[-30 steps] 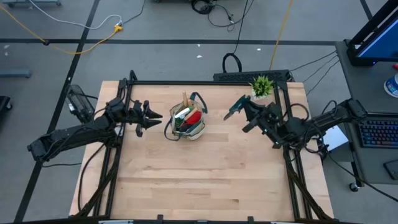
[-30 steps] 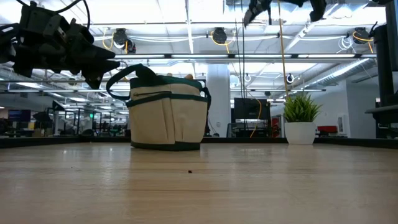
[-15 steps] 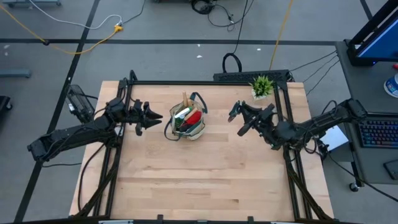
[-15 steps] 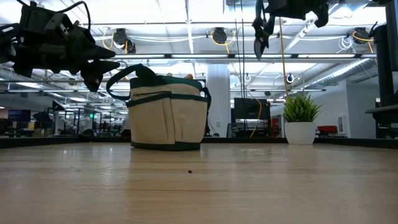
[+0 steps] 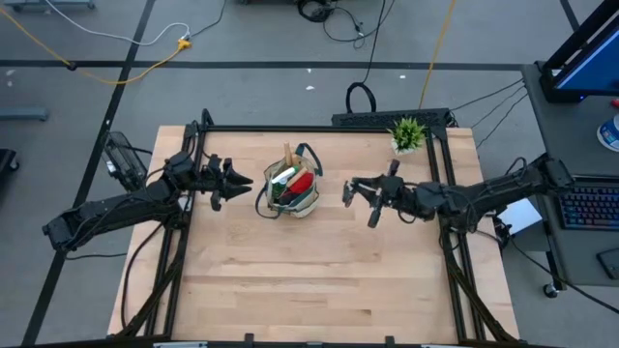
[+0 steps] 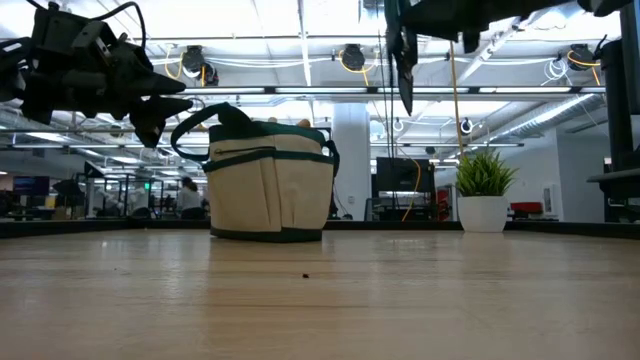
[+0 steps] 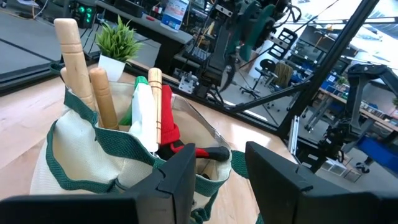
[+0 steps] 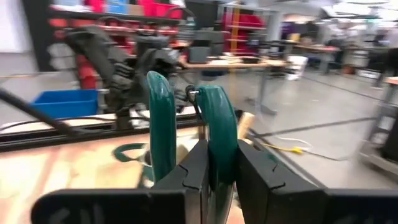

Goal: Pick & Place Garden tools in Gardening bag
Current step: Put the shears into the gardening bag

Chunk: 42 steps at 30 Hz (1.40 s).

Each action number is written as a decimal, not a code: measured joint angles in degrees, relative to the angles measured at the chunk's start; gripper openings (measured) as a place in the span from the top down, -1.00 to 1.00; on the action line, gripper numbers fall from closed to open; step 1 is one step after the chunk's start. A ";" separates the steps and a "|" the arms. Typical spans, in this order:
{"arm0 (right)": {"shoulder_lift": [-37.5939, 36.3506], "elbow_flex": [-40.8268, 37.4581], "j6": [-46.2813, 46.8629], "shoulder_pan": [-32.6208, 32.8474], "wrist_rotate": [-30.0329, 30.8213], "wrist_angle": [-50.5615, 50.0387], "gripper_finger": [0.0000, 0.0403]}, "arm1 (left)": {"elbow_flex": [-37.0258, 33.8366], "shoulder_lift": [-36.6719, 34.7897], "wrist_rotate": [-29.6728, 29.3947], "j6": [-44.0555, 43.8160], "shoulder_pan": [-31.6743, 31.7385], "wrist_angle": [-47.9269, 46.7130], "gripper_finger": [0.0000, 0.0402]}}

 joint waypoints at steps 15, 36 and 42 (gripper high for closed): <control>0.00 -0.02 0.67 -13.15 -31.47 1.65 0.78 | 0.00 0.00 0.03 0.02 0.00 0.02 0.28; 0.00 -0.02 11.96 -27.02 -61.09 15.13 0.78 | 0.00 0.01 0.03 1.48 -0.01 0.11 0.28; 1.07 3.47 13.83 -28.39 -62.32 17.26 0.78 | 0.00 0.01 0.01 2.45 -0.01 0.14 0.28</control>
